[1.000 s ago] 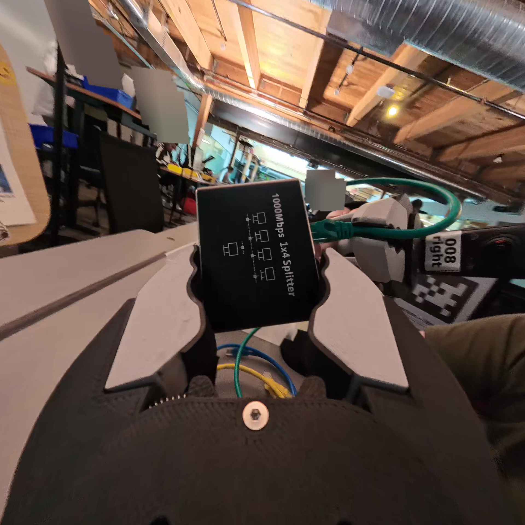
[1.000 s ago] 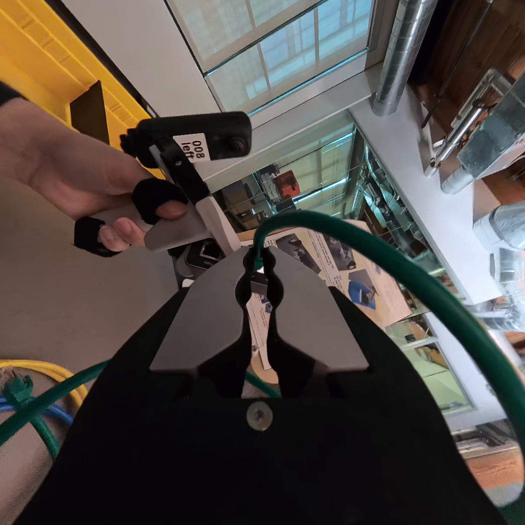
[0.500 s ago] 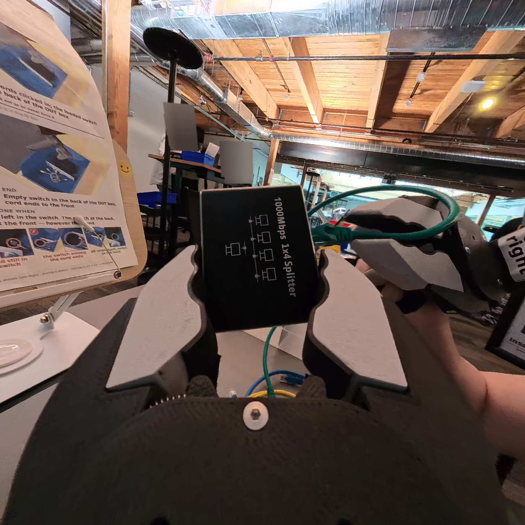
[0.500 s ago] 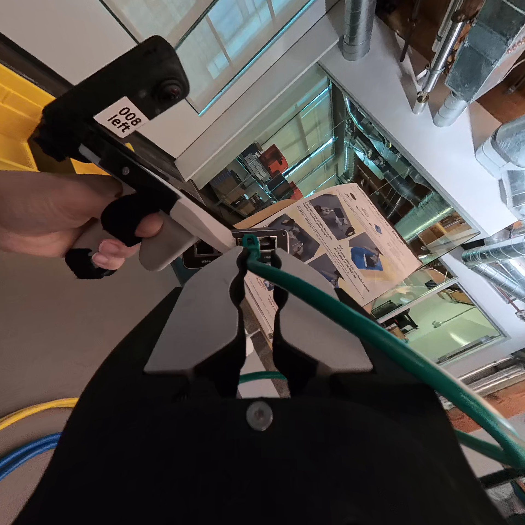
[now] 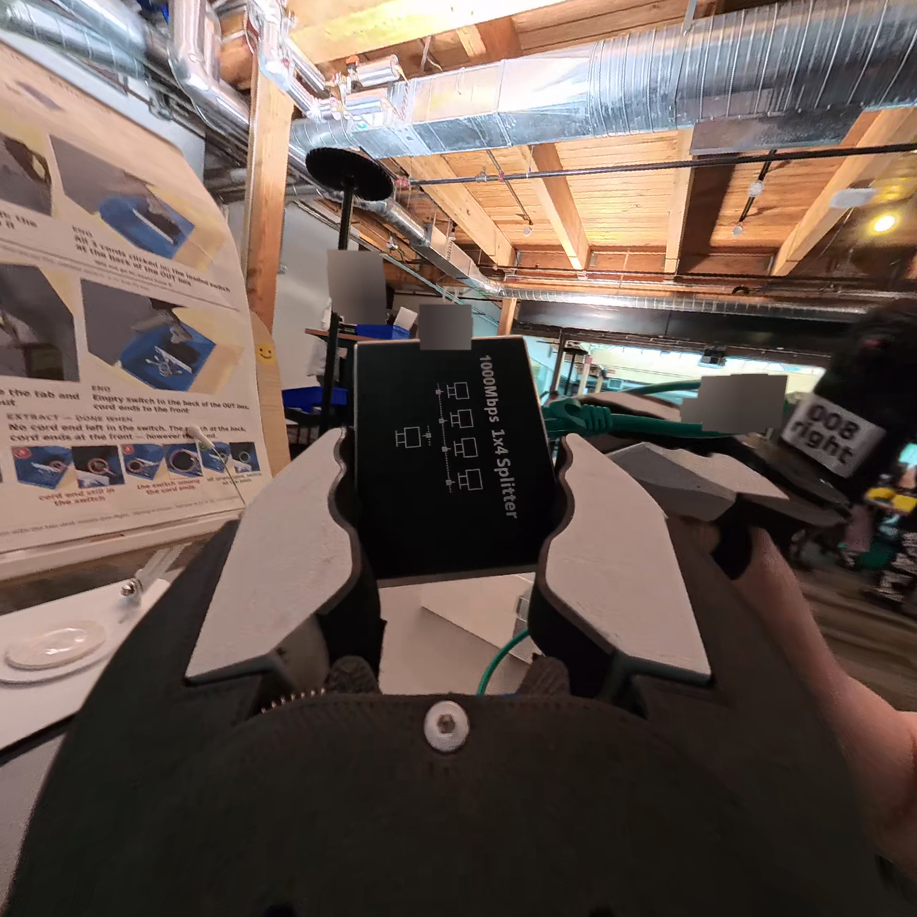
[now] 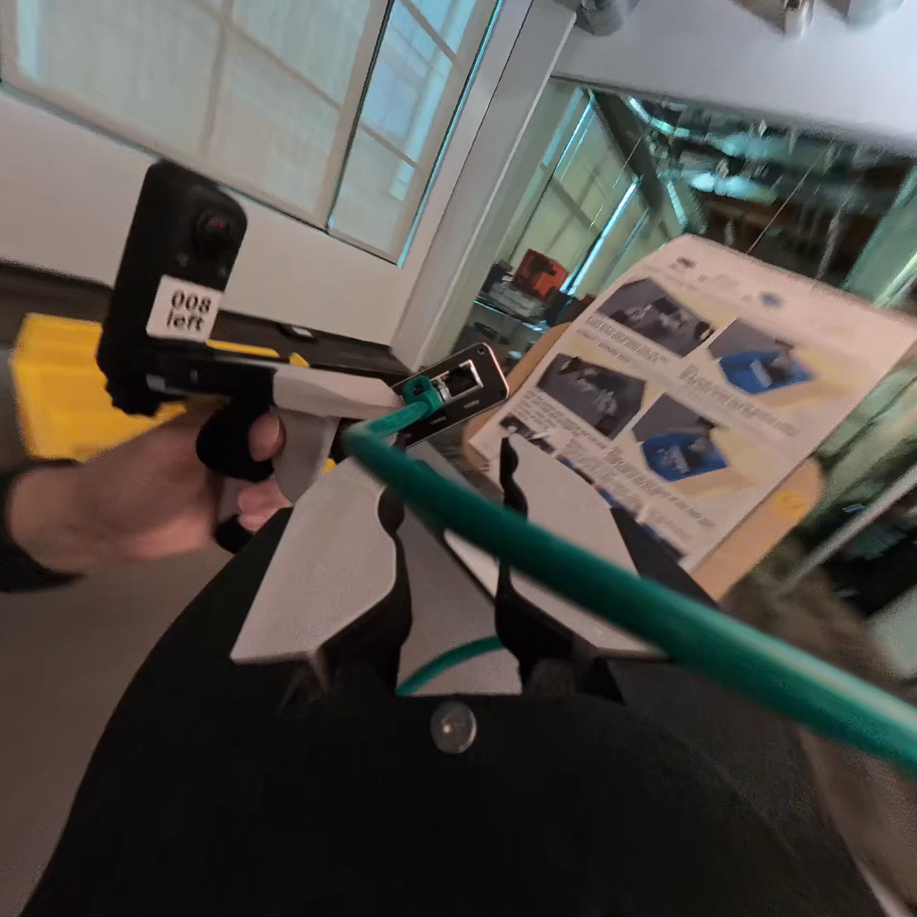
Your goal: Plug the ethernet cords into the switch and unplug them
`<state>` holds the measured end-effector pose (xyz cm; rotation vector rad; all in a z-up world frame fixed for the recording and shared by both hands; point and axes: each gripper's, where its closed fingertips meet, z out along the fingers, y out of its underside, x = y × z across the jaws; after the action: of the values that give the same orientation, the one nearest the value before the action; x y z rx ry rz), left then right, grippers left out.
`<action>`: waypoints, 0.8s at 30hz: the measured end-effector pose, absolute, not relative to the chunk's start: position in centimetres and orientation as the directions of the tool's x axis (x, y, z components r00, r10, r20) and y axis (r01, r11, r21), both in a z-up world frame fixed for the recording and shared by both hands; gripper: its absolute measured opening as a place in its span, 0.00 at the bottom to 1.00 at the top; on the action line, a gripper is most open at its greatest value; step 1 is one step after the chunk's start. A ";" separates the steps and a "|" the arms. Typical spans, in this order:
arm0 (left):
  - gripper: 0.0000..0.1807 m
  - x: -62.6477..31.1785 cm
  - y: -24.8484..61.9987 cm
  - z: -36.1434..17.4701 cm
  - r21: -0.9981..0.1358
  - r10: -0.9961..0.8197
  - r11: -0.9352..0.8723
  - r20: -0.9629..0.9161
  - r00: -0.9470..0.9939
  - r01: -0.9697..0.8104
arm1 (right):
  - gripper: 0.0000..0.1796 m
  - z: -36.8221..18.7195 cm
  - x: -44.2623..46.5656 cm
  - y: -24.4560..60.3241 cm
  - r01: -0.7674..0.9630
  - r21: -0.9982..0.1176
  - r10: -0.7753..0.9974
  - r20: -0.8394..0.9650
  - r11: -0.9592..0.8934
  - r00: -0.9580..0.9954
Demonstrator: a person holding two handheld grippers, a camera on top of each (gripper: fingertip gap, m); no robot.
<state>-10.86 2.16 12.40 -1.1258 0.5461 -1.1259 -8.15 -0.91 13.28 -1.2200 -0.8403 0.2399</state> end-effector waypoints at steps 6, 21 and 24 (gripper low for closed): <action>0.42 -10.8 1.0 13.4 -0.906 -0.909 0.073 0.112 0.402 0.418 | 0.26 13.3 -10.0 -2.4 -0.131 -0.981 0.902 0.076 0.145 0.425; 0.42 -10.6 0.6 13.7 -0.912 -0.909 0.142 0.034 0.416 0.385 | 0.35 14.0 -10.6 -3.5 -0.348 -0.936 0.964 -0.139 -0.053 0.227; 0.42 -10.5 0.5 13.7 -0.913 -0.907 0.158 0.017 0.422 0.377 | 0.39 14.3 -10.5 -4.0 -0.360 -0.931 0.975 -0.132 -0.060 0.179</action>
<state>-10.50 0.51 13.75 -1.0281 0.6367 -1.0121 -10.49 -3.97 14.29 -1.0967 -0.7512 1.2790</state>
